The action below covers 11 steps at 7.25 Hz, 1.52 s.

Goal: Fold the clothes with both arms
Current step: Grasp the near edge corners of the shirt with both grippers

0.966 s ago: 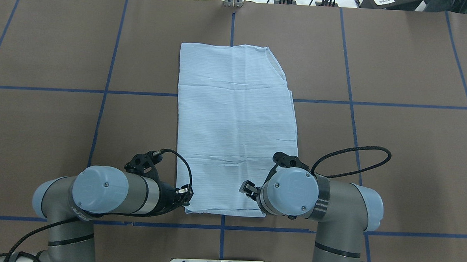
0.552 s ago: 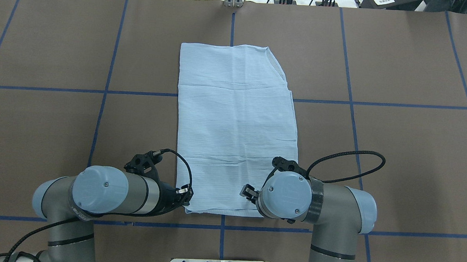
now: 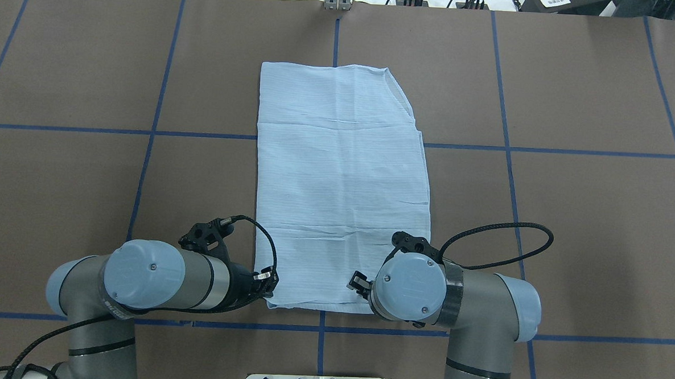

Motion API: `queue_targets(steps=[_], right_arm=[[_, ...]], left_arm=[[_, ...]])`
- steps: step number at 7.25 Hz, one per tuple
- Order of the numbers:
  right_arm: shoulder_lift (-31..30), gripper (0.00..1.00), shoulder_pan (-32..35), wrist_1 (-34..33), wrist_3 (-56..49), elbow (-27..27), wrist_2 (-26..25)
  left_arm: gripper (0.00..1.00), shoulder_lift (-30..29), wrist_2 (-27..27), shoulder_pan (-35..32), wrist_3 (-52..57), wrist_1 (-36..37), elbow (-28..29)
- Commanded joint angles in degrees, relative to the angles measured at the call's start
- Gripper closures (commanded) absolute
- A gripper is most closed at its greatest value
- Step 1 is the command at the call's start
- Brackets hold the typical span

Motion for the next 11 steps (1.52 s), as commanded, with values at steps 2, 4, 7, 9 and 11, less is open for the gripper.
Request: queue_targets(steps=[2, 4, 7, 9, 11], right_arm=[[0.1, 0.31, 0.0, 0.1, -0.1, 0.0, 0.0], [0.2, 0.33, 0.0, 0.1, -0.2, 0.0, 0.1], [0.1, 0.32, 0.0, 0.0, -0.2, -0.1, 0.2], [0.1, 0.29, -0.3, -0.1, -0.2, -0.2, 0.2], [0.1, 0.29, -0.4, -0.1, -0.2, -0.6, 0.2]], left_arm=[[1.00, 0.1, 0.0, 0.0, 0.0, 0.0, 0.0], [1.00, 0.2, 0.0, 0.0, 0.0, 0.0, 0.1], [1.00, 0.3, 0.0, 0.0, 0.0, 0.0, 0.1], [1.00, 0.3, 0.0, 0.0, -0.1, 0.0, 0.1], [1.00, 0.3, 0.0, 0.0, 0.0, 0.0, 0.1]])
